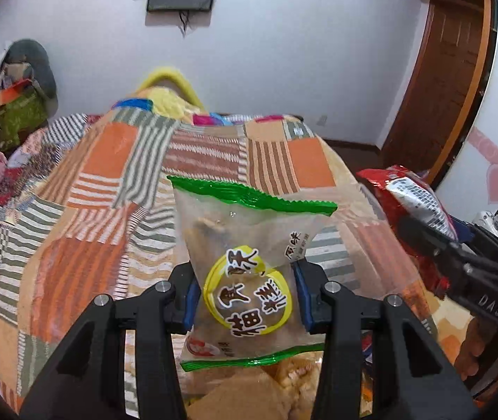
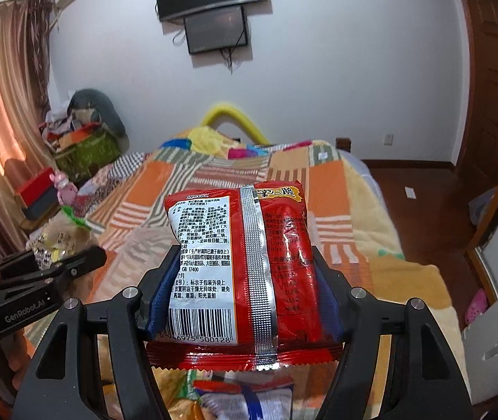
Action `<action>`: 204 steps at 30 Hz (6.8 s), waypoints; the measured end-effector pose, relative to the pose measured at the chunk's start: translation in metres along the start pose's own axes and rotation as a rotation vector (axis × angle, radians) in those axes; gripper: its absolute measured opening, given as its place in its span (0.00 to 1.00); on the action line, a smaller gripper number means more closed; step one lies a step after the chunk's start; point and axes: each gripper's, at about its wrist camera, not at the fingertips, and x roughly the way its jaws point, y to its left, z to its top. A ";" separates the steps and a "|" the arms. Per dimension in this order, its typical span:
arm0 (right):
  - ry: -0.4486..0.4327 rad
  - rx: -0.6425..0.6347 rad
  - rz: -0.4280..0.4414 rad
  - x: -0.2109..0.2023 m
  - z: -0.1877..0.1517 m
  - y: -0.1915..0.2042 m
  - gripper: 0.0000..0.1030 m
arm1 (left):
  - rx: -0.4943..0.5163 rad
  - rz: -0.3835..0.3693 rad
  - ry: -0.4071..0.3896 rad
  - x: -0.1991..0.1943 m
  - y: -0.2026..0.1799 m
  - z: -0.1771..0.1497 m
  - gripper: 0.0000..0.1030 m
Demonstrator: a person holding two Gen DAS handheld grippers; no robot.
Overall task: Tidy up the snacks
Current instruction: 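Drop bread bag into clear box with left tool while right tool drops chip bag, then grasp white-yellow packet with left tool while right tool grasps blue-and-white bag, then release white packet into box with left tool while right tool releases blue bag, then grasp wrapped pastry with left tool while right tool grasps long biscuit roll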
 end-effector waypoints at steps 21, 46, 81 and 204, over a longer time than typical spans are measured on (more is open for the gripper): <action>0.113 -0.100 -0.021 0.014 0.002 0.003 0.66 | 0.047 -0.004 0.122 0.029 -0.002 -0.008 0.48; 0.028 -0.077 0.038 -0.084 -0.043 0.009 0.79 | 0.109 0.070 0.045 -0.098 0.030 -0.088 0.80; 0.207 0.000 0.031 -0.039 -0.094 -0.002 0.44 | 0.006 0.114 0.131 -0.073 0.064 -0.146 0.21; 0.260 0.037 0.039 -0.091 -0.148 0.033 0.71 | 0.082 -0.109 0.194 -0.109 -0.016 -0.192 0.50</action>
